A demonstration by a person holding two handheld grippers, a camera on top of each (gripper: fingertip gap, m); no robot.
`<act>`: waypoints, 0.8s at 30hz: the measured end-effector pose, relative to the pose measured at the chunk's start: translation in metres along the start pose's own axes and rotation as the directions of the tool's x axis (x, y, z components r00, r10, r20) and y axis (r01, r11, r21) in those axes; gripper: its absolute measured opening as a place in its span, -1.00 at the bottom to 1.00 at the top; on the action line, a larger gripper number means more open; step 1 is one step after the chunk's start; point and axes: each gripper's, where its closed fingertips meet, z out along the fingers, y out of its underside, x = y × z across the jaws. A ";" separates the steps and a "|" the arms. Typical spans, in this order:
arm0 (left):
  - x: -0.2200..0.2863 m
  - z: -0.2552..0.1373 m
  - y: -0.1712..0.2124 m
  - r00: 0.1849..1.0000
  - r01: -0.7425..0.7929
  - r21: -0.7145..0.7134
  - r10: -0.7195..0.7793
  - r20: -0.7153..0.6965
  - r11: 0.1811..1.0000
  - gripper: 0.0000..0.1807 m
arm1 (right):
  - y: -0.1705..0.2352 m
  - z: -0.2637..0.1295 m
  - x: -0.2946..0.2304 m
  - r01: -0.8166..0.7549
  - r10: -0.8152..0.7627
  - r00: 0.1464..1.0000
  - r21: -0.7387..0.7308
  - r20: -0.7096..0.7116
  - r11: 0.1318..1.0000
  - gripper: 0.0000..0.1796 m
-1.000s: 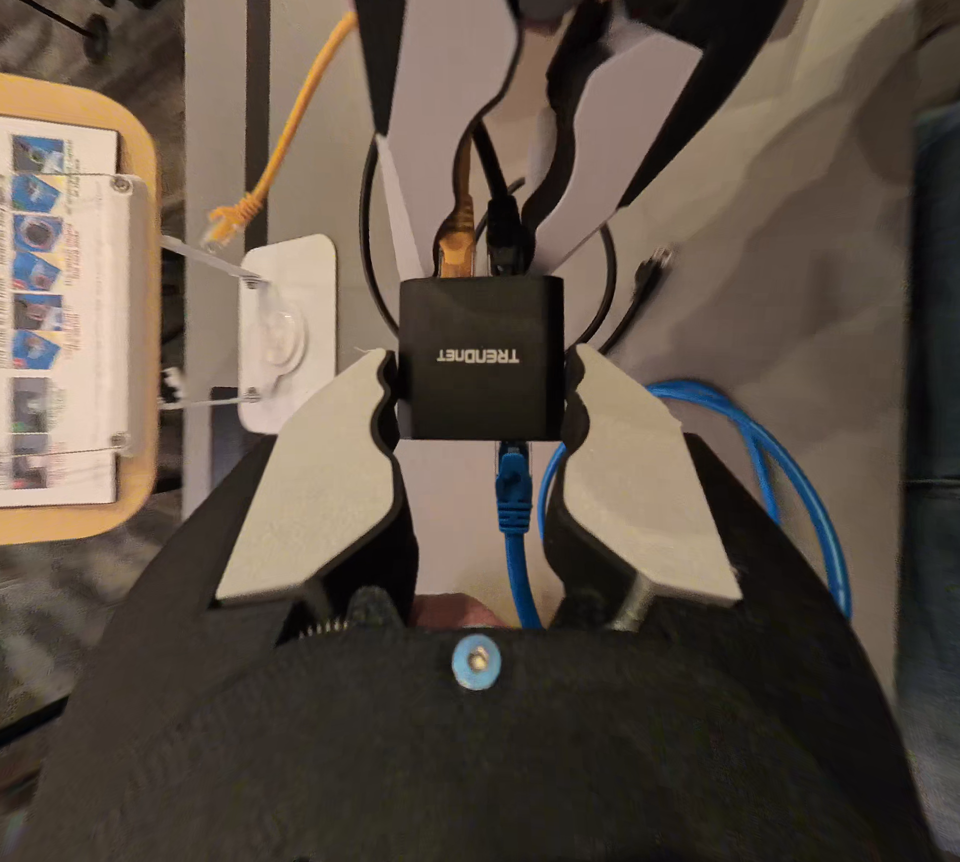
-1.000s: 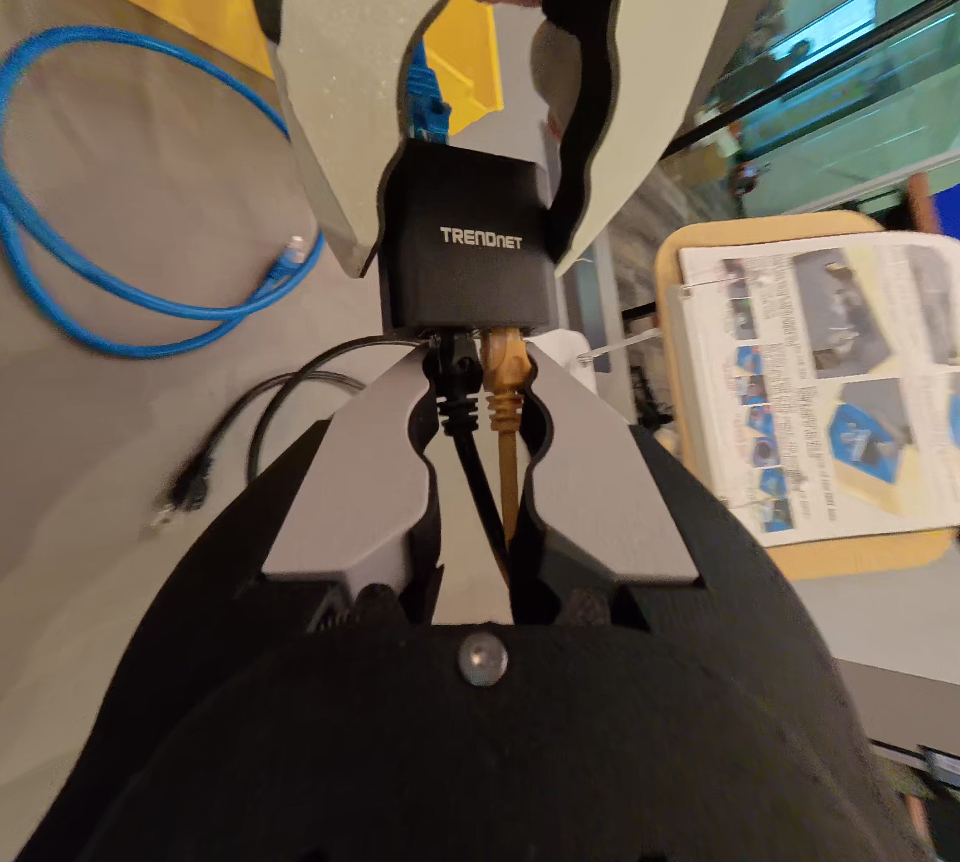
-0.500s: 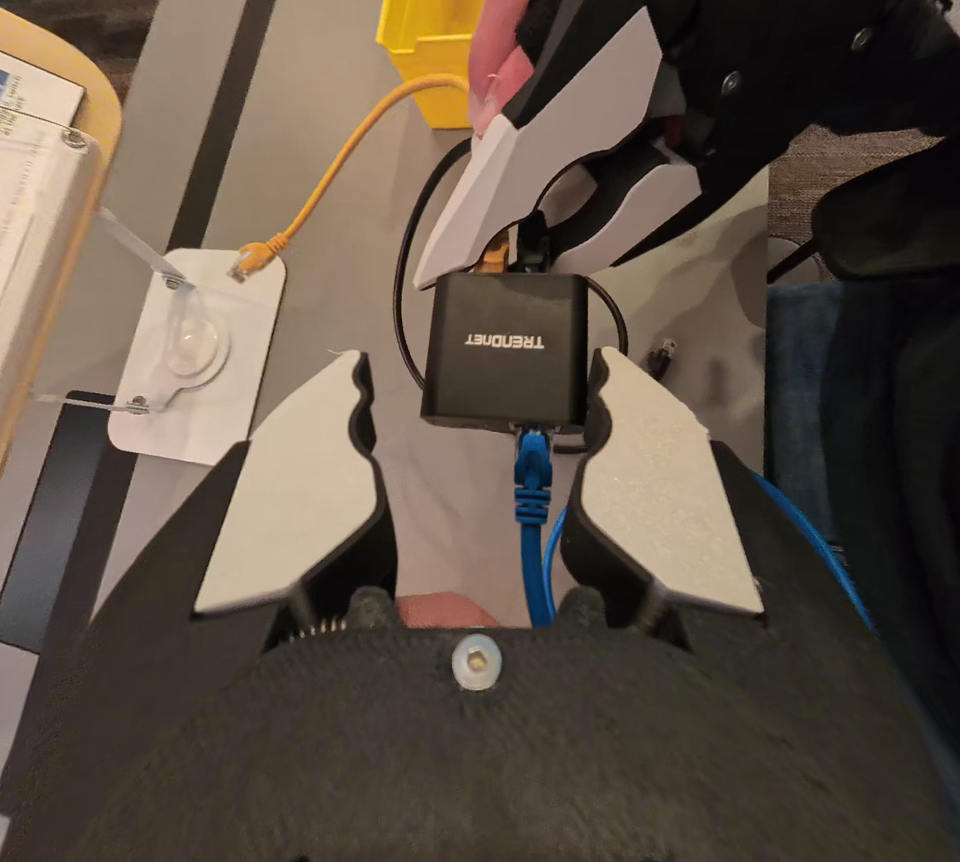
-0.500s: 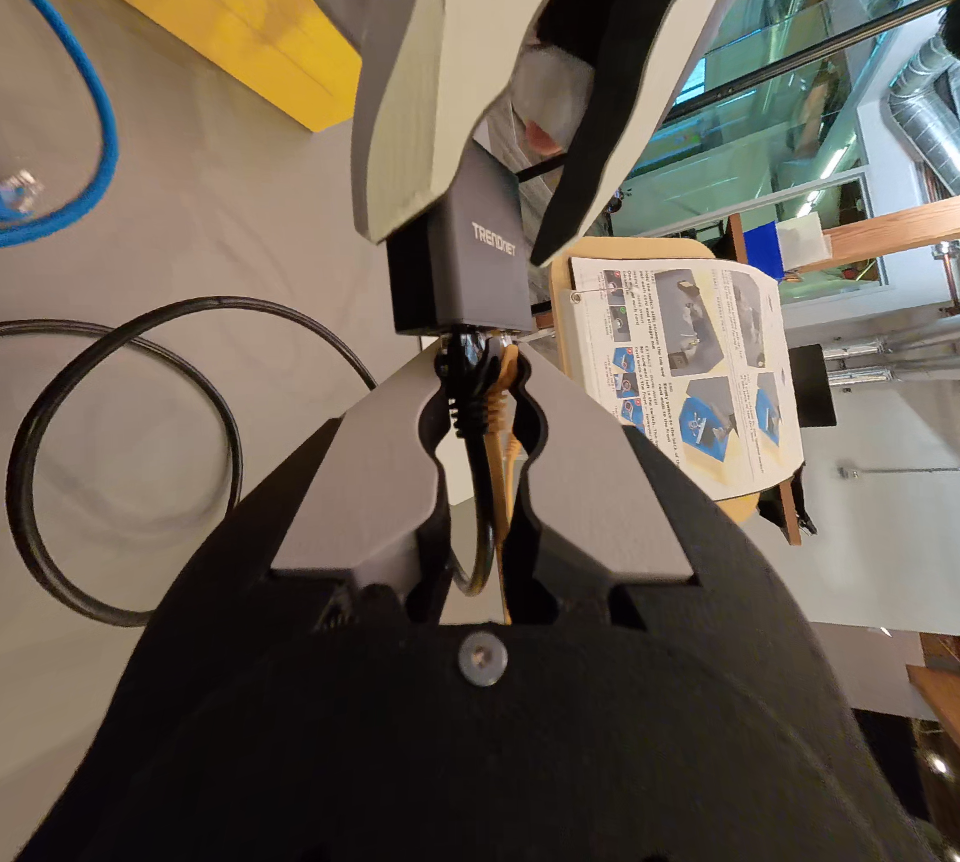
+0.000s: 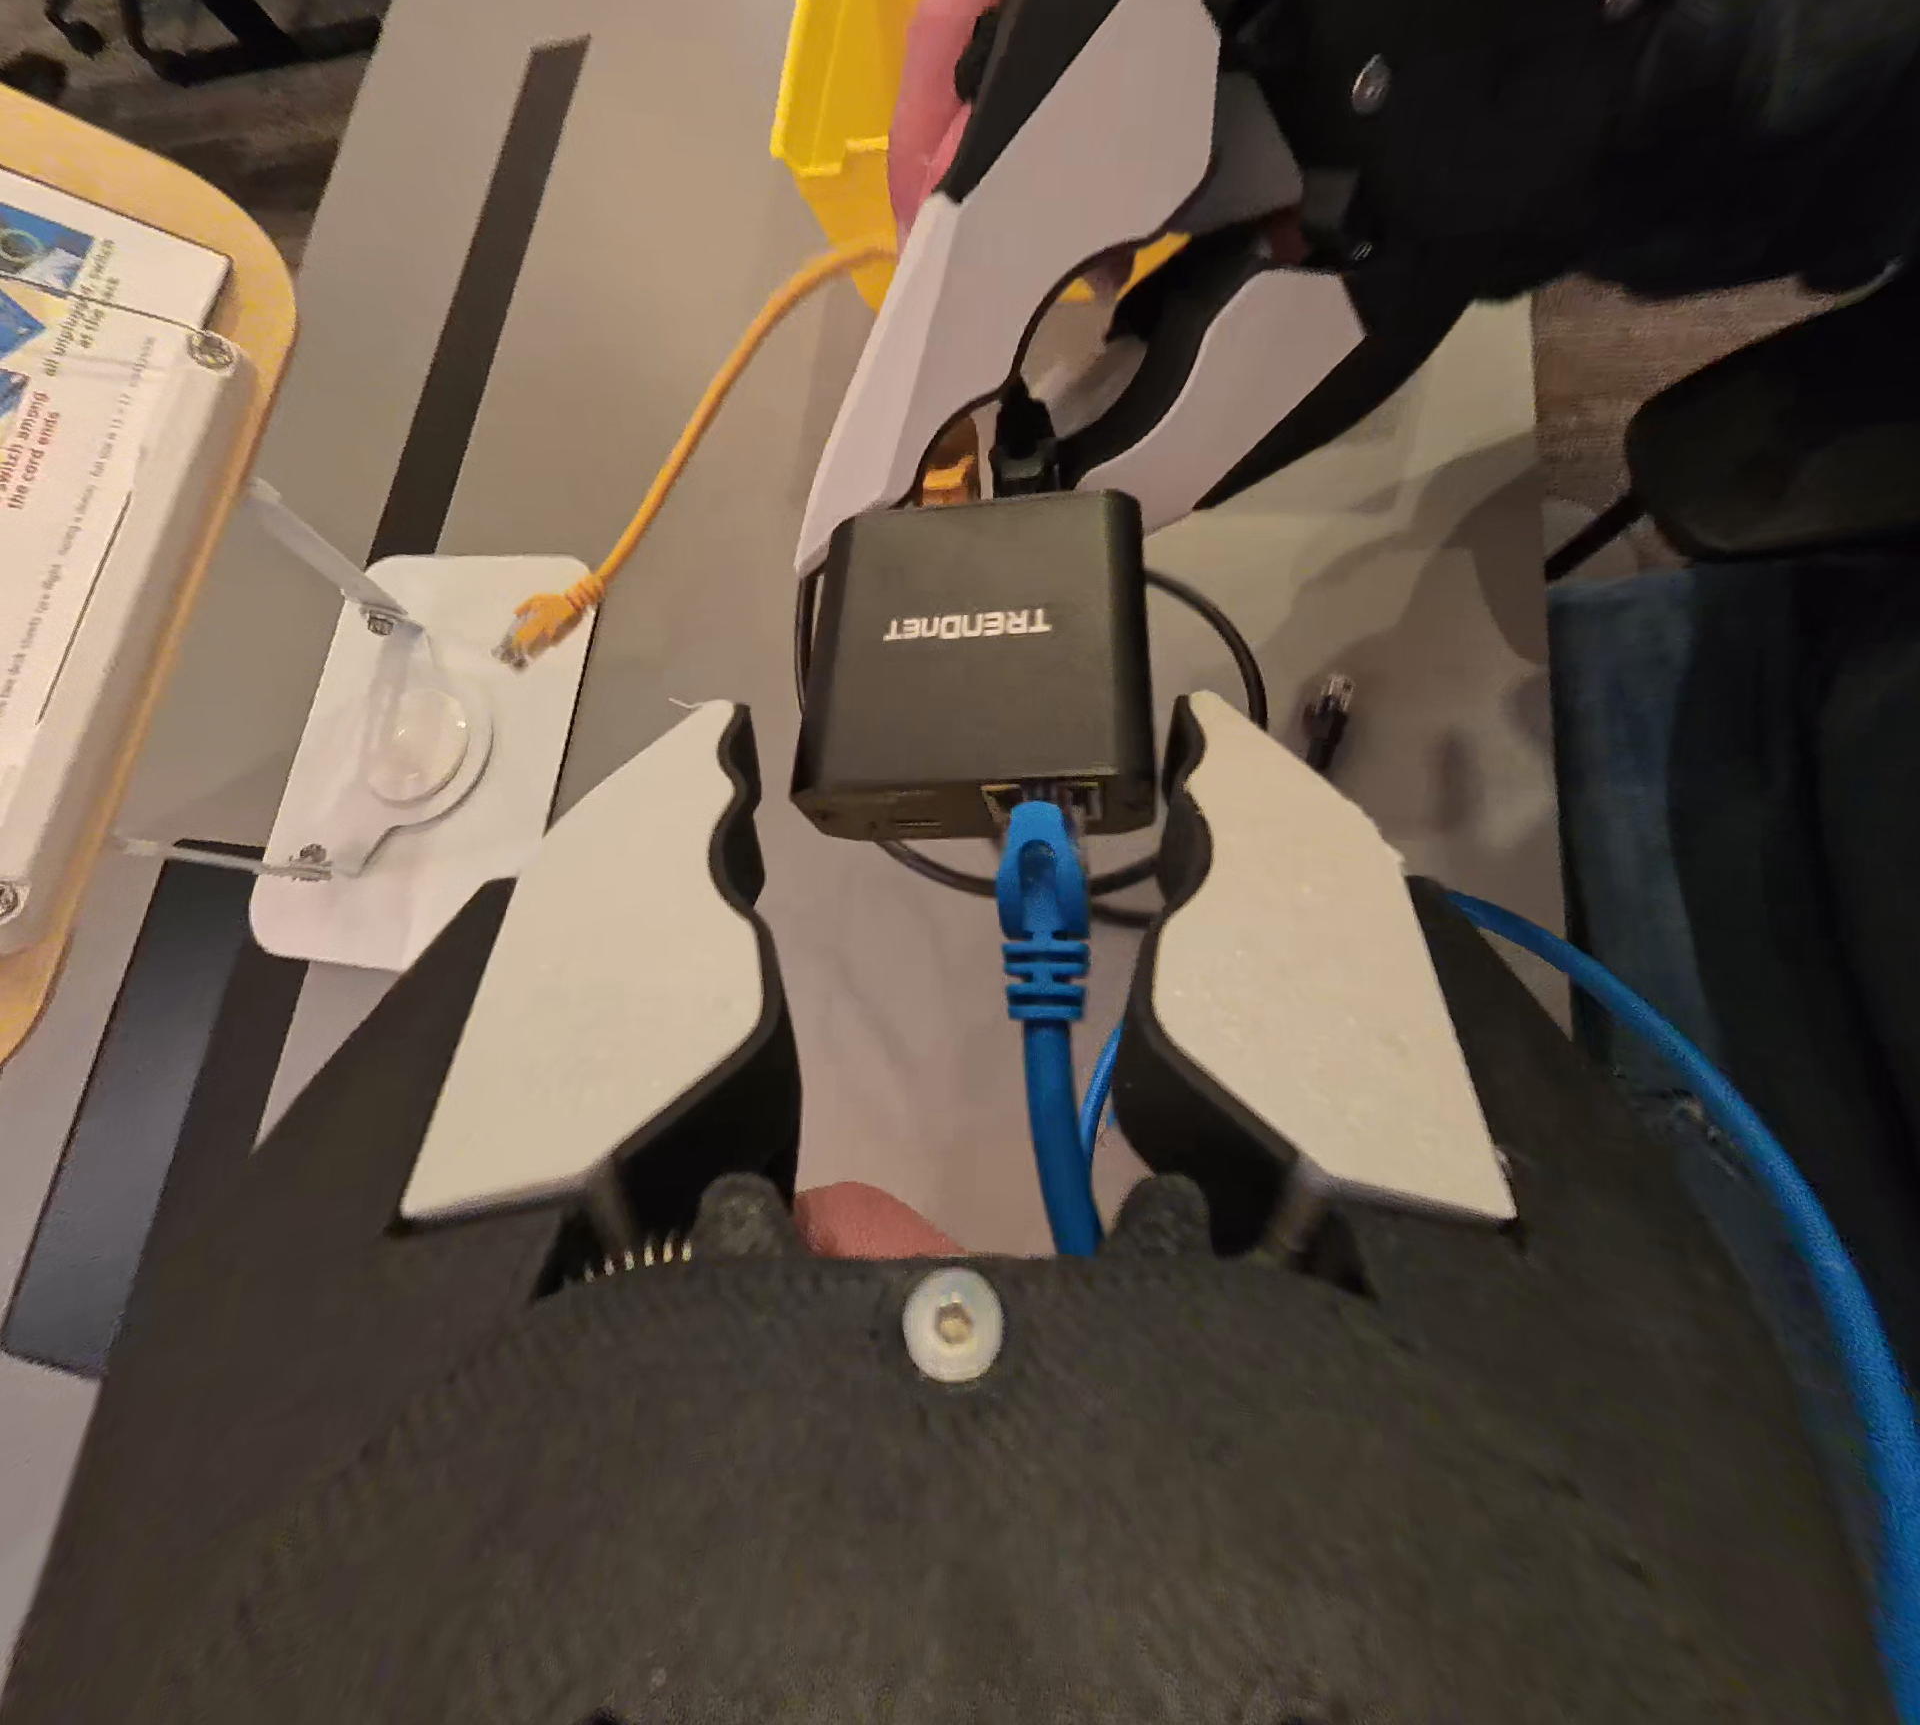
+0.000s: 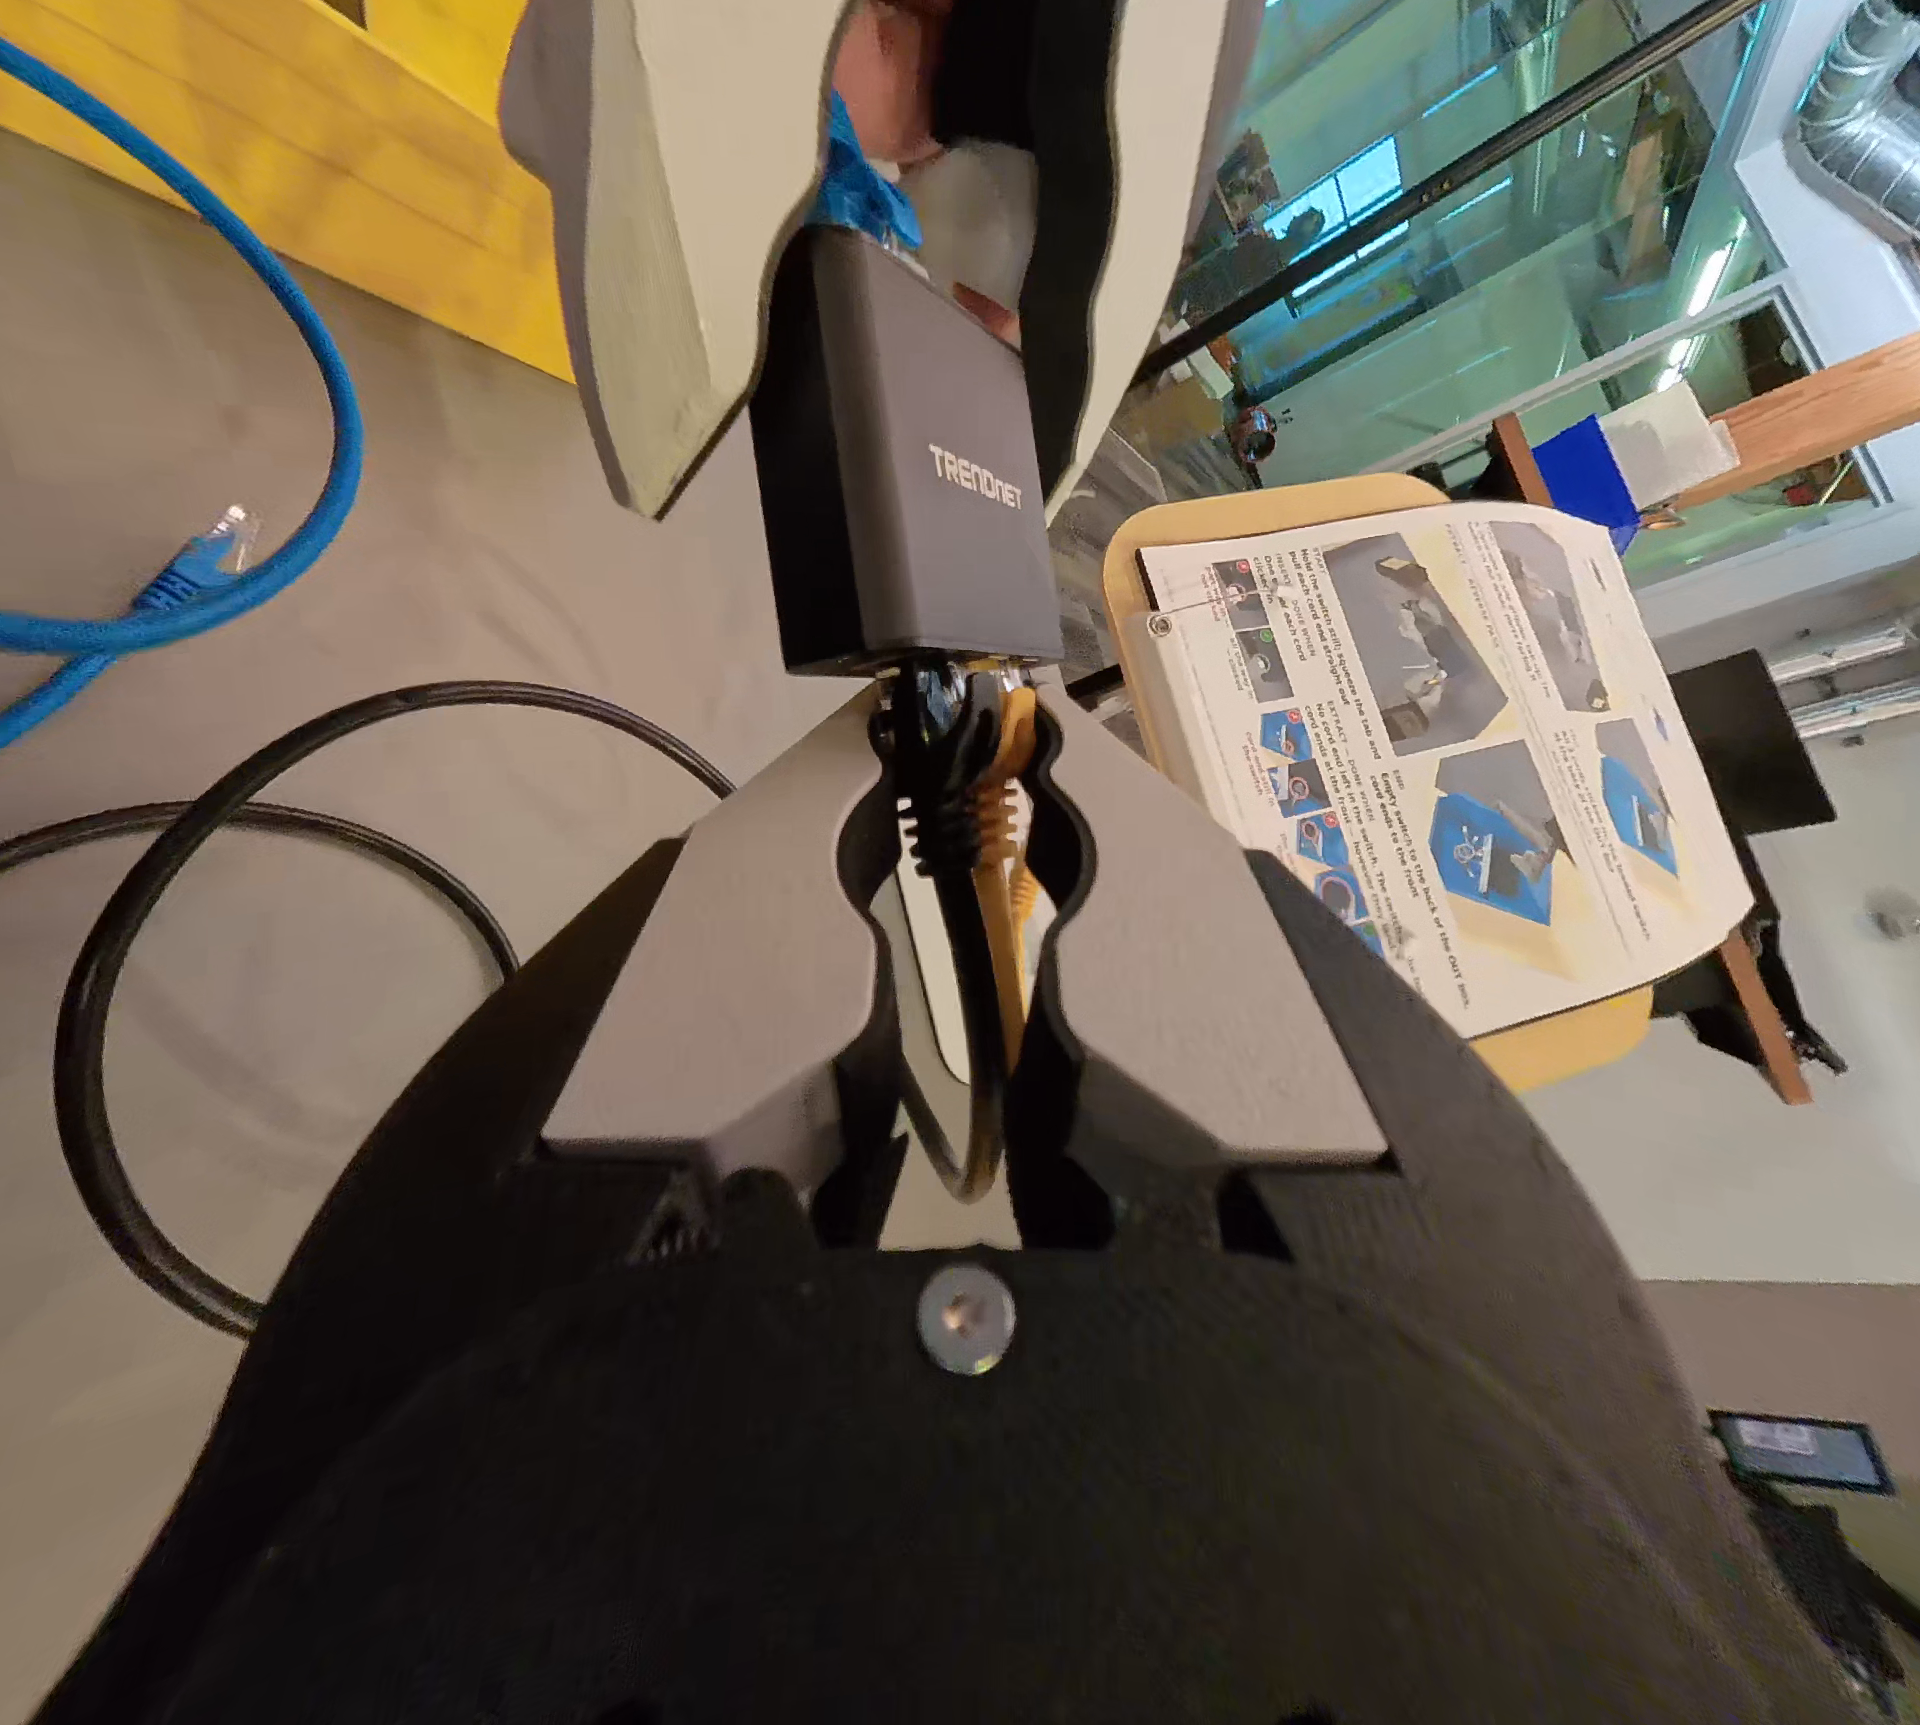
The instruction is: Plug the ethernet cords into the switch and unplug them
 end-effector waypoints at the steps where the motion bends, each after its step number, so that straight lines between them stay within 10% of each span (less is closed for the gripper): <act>1: 0.001 -0.001 -0.002 1.000 0.013 0.028 -0.013 -0.007 1.000 -0.19 | 0.001 0.000 0.001 -0.006 0.006 1.000 -0.001 -0.004 1.000 -0.80; 13: -0.002 -0.001 -0.021 0.979 0.201 0.287 -0.198 -0.038 0.937 -0.31 | 0.005 0.002 0.001 0.002 -0.002 1.000 -0.005 -0.004 1.000 -0.81; 24: 0.001 0.012 -0.013 0.978 0.204 0.249 -0.206 -0.019 0.947 -0.25 | 0.006 0.000 0.004 -0.008 0.009 1.000 -0.003 0.008 1.000 -0.81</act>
